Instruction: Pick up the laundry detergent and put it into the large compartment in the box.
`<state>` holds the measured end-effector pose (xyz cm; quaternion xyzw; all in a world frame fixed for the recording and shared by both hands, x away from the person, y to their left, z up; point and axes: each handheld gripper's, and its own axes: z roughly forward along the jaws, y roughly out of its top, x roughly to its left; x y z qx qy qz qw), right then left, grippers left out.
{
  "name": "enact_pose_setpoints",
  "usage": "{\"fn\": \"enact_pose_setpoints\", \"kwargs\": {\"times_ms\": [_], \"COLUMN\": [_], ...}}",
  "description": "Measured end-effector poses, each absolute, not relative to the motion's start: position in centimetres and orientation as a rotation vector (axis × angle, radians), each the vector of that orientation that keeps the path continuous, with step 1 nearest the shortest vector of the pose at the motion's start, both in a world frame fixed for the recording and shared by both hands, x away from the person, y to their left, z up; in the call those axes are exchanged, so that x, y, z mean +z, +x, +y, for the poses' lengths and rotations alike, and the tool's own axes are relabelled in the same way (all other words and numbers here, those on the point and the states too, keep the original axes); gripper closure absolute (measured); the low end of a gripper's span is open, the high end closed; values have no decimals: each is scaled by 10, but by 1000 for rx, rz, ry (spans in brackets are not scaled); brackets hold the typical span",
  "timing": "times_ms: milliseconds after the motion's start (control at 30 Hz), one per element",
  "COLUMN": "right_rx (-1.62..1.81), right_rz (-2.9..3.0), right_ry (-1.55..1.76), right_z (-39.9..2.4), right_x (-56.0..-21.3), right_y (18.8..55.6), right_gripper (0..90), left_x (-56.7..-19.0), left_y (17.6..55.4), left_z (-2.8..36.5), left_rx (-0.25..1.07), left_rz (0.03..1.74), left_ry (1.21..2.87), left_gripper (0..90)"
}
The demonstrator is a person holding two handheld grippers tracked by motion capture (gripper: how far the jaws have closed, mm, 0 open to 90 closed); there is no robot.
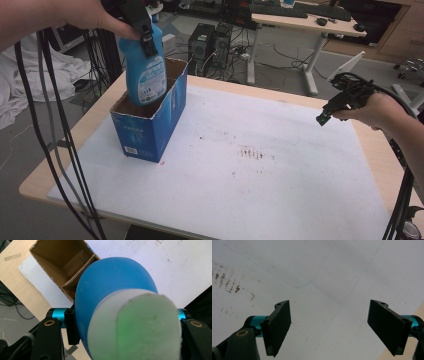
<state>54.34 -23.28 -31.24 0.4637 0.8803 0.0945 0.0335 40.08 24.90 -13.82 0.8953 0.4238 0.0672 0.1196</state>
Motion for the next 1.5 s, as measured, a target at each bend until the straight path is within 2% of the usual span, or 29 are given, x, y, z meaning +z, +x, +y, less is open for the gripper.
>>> {"fn": "enact_pose_setpoints", "kwargs": {"times_ms": [1500], "right_rx": [293], "right_rz": [2713], "right_ry": [1421], "right_z": [-232], "right_x": [-315], "right_y": [545], "right_gripper": [183], "left_x": [-221], "left_y": [404], "left_z": [258], "left_rx": [86], "left_rz": [1295], "left_ry": [2617], "left_gripper": [367]}}
